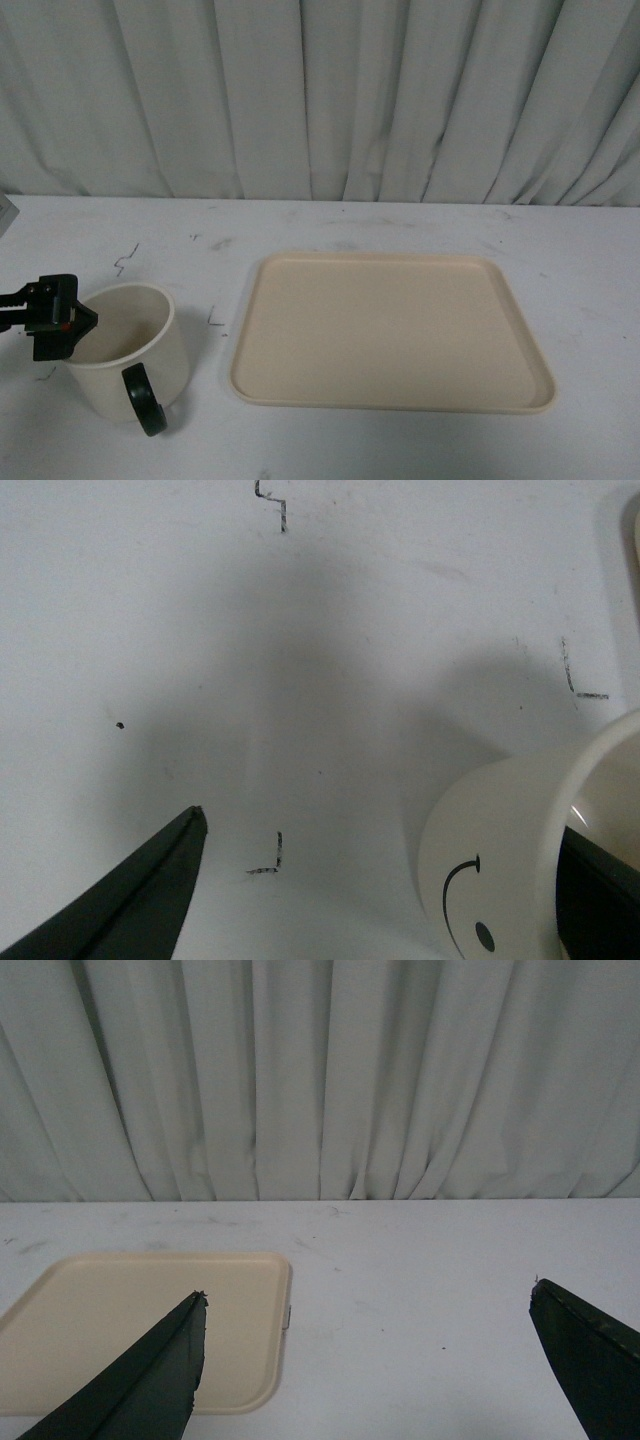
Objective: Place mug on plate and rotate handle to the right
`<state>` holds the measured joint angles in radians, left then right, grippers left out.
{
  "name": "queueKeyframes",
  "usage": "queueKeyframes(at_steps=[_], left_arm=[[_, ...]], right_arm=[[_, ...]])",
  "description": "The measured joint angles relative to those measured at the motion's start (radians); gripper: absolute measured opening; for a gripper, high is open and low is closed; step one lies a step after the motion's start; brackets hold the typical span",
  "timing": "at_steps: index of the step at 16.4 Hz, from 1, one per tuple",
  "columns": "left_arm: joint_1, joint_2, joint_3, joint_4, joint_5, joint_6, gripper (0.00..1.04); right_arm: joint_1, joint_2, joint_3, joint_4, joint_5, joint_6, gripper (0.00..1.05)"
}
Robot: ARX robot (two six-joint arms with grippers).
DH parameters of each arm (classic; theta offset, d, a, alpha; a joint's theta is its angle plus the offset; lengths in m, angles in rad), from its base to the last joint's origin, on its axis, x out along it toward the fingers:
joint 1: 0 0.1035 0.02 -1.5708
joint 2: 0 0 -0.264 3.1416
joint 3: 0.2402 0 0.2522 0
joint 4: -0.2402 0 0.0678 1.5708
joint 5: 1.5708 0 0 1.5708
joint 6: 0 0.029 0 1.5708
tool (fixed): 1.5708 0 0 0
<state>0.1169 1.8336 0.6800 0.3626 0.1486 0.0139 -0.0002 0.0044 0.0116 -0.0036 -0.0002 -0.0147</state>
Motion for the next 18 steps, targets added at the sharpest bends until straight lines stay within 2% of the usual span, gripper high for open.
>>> queueKeyframes(at_steps=[5, 8, 9, 11, 14, 16, 18], left_arm=[[-0.051, 0.010, 0.008, 0.030, -0.044, -0.014, 0.38], [-0.105, -0.061, 0.002, -0.032, -0.074, -0.046, 0.07], [-0.172, -0.097, 0.040, -0.045, -0.092, -0.067, 0.03], [-0.334, -0.114, 0.164, -0.032, -0.124, -0.089, 0.03], [-0.558, 0.011, 0.362, -0.056, -0.199, -0.084, 0.03], [-0.647, 0.154, 0.476, -0.101, -0.238, -0.057, 0.03], [-0.693, 0.257, 0.553, -0.134, -0.274, -0.031, 0.03]], right_arm=[[0.000, 0.000, 0.000, 0.000, 0.000, 0.000, 0.98], [0.000, 0.000, 0.000, 0.000, 0.000, 0.000, 0.98], [0.000, 0.000, 0.000, 0.000, 0.000, 0.000, 0.98], [0.000, 0.000, 0.000, 0.000, 0.000, 0.000, 0.98], [0.000, 0.000, 0.000, 0.000, 0.000, 0.000, 0.98], [0.000, 0.000, 0.000, 0.000, 0.000, 0.000, 0.98], [0.000, 0.000, 0.000, 0.000, 0.000, 0.000, 0.98]])
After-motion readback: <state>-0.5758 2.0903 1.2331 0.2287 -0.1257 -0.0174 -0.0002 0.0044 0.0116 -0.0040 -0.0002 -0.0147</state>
